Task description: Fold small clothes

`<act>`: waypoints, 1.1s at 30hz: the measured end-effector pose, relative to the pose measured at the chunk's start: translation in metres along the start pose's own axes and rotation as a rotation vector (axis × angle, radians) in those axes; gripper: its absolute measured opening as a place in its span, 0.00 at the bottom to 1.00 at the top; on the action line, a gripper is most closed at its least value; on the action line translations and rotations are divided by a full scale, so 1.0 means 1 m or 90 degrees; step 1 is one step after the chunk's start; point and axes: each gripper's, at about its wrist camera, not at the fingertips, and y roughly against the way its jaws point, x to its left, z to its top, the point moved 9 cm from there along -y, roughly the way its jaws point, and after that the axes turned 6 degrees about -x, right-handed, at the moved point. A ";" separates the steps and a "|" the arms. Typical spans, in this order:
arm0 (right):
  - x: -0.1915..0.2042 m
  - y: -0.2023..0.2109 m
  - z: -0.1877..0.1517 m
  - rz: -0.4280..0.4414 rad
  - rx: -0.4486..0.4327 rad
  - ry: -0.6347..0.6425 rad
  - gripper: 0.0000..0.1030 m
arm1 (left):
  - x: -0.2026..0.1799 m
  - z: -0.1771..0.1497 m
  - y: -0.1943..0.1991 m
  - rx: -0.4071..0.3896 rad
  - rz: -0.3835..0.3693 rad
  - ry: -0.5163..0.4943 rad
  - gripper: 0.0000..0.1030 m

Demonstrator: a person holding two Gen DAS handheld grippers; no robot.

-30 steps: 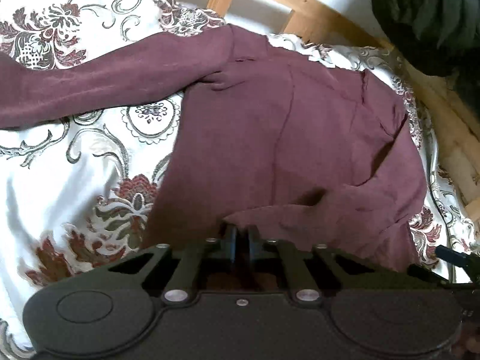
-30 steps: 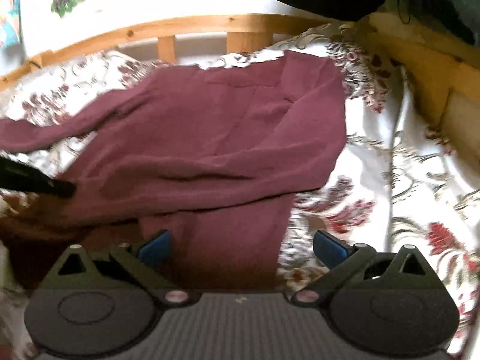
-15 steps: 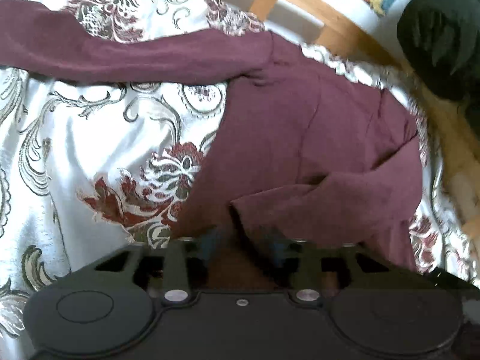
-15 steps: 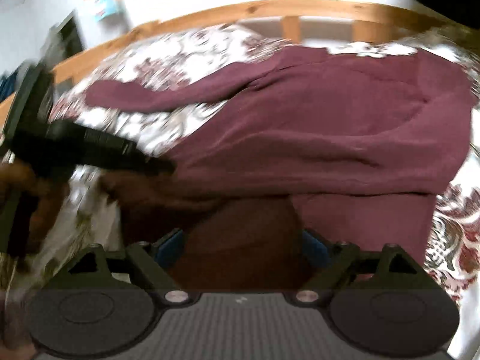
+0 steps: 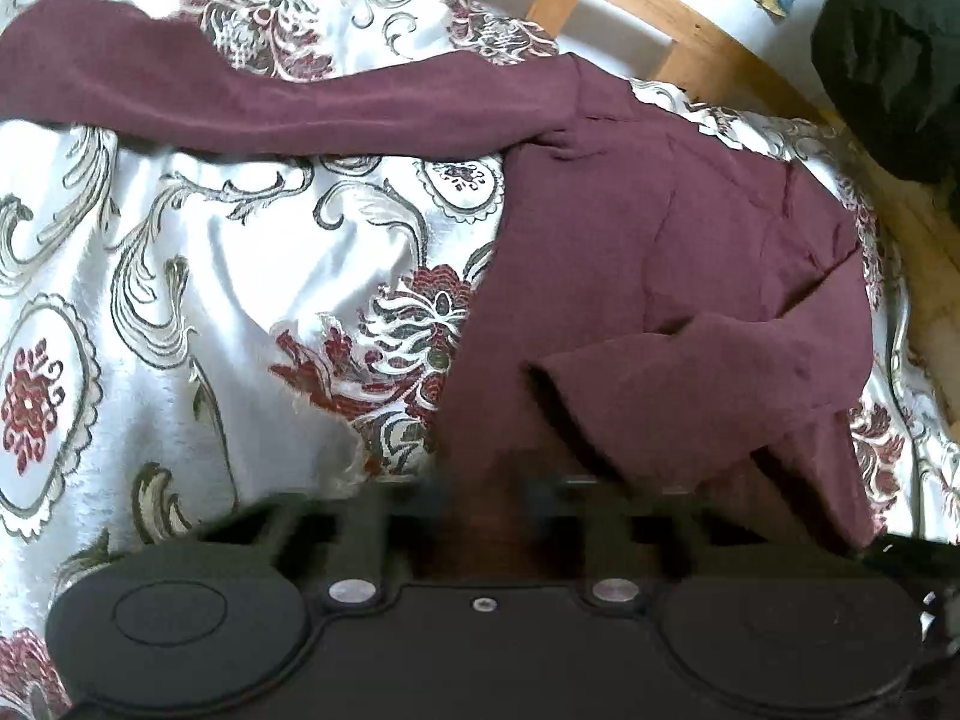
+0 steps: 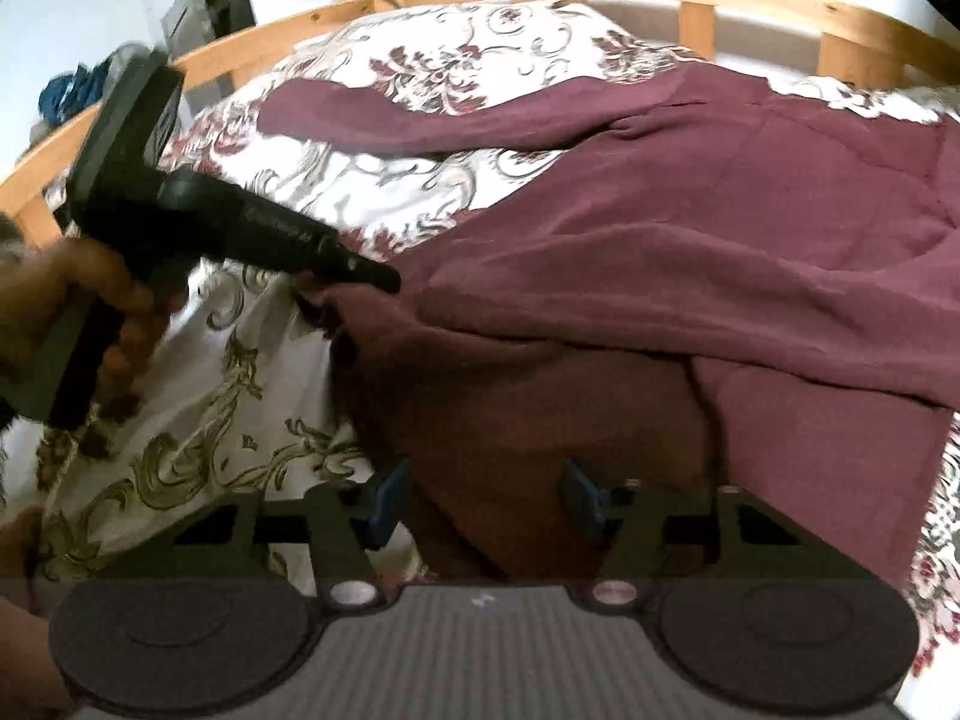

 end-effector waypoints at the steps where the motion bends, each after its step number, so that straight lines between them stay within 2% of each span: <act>1: 0.005 -0.006 -0.001 -0.008 0.008 0.013 0.59 | 0.000 0.001 0.000 -0.004 0.004 0.002 0.09; 3: 0.007 -0.013 -0.006 -0.030 0.021 0.041 0.52 | -0.003 0.007 0.005 -0.023 0.007 -0.011 0.05; 4: 0.007 -0.014 -0.006 -0.037 0.024 0.048 0.45 | -0.005 0.010 0.009 -0.033 0.010 -0.026 0.04; 6: 0.008 -0.010 -0.002 -0.035 0.025 0.044 0.19 | -0.009 0.020 0.019 -0.058 0.014 -0.057 0.04; 7: 0.006 -0.006 0.001 -0.029 0.026 0.029 0.12 | -0.010 0.025 0.025 -0.070 0.015 -0.066 0.04; 9: 0.006 0.003 0.007 0.020 0.018 -0.014 0.10 | -0.008 0.034 0.035 -0.084 0.017 -0.077 0.04; 12: 0.013 0.010 0.009 0.071 0.020 -0.016 0.09 | -0.001 0.036 0.041 -0.073 0.041 -0.097 0.04; 14: 0.018 0.006 0.007 0.076 0.028 -0.010 0.09 | 0.009 0.029 0.038 -0.052 0.065 -0.103 0.04; 16: 0.020 -0.003 0.004 0.075 0.042 -0.008 0.10 | 0.018 0.020 0.032 -0.032 0.071 -0.083 0.04; 19: 0.017 -0.008 -0.002 0.084 0.058 -0.022 0.28 | 0.027 0.014 0.026 -0.017 0.057 -0.037 0.09; 20: 0.017 -0.005 -0.001 0.090 0.054 -0.028 0.42 | 0.028 0.014 0.025 -0.015 0.054 -0.025 0.15; 21: 0.015 -0.001 0.001 0.094 0.045 -0.034 0.51 | 0.030 0.015 0.025 -0.014 0.056 -0.017 0.21; 22: 0.010 0.005 0.005 0.095 0.028 -0.040 0.68 | 0.032 0.018 0.026 -0.017 0.055 -0.011 0.26; 23: 0.005 0.011 0.010 0.087 0.009 -0.048 0.78 | 0.032 0.021 0.027 -0.021 0.051 -0.007 0.36; 24: -0.001 0.015 0.015 0.075 -0.011 -0.060 0.81 | 0.033 0.025 0.029 -0.029 0.050 -0.005 0.50; 25: -0.010 0.020 0.020 0.060 -0.037 -0.079 0.85 | 0.035 0.032 0.032 -0.045 0.057 -0.003 0.59; 26: -0.018 0.022 0.023 0.048 -0.057 -0.097 0.89 | 0.037 0.037 0.035 -0.060 0.067 -0.003 0.75; 27: -0.026 0.025 0.025 0.034 -0.079 -0.121 0.91 | 0.042 0.045 0.038 -0.081 0.085 -0.003 0.83; 30: -0.051 0.027 0.029 -0.021 -0.147 -0.188 0.97 | 0.067 0.067 0.043 -0.131 0.136 0.024 0.86; 33: -0.070 0.023 0.026 -0.061 -0.190 -0.233 0.99 | 0.109 0.089 0.042 -0.173 0.202 0.111 0.88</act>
